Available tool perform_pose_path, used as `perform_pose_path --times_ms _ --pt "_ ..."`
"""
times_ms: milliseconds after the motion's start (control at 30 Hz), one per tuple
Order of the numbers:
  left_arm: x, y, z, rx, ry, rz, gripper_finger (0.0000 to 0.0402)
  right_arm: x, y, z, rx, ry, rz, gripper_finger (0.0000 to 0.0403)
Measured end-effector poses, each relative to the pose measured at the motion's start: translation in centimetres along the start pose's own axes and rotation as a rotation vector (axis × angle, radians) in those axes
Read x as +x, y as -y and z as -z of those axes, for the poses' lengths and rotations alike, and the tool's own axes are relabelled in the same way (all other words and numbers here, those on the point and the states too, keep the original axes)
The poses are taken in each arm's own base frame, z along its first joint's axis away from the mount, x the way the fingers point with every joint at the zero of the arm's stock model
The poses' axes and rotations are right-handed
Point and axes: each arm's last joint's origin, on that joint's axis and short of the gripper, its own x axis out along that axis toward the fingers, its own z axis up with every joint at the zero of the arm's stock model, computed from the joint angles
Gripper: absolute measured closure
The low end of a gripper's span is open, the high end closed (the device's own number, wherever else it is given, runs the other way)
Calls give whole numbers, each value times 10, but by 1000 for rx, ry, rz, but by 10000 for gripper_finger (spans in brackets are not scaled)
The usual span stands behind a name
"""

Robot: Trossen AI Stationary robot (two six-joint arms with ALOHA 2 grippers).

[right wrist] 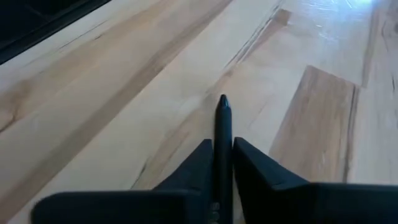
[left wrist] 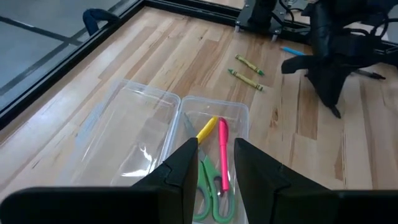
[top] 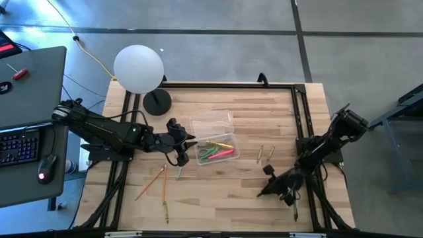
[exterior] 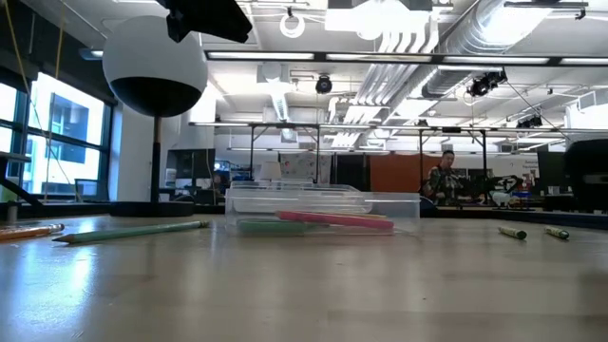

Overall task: Pick & place school supplies into a supply box
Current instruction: Put the black pen into the transparent supply box

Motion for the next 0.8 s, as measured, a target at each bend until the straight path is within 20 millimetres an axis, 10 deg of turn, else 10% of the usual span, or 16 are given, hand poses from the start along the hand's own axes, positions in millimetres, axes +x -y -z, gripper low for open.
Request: perform_pose_path --times_ms 300,800 --pt "0 0 0 0 0 0 266 22 11 -13 25 76 118 385" --pt "0 0 0 0 0 0 266 54 74 -127 -157 299 446 382"
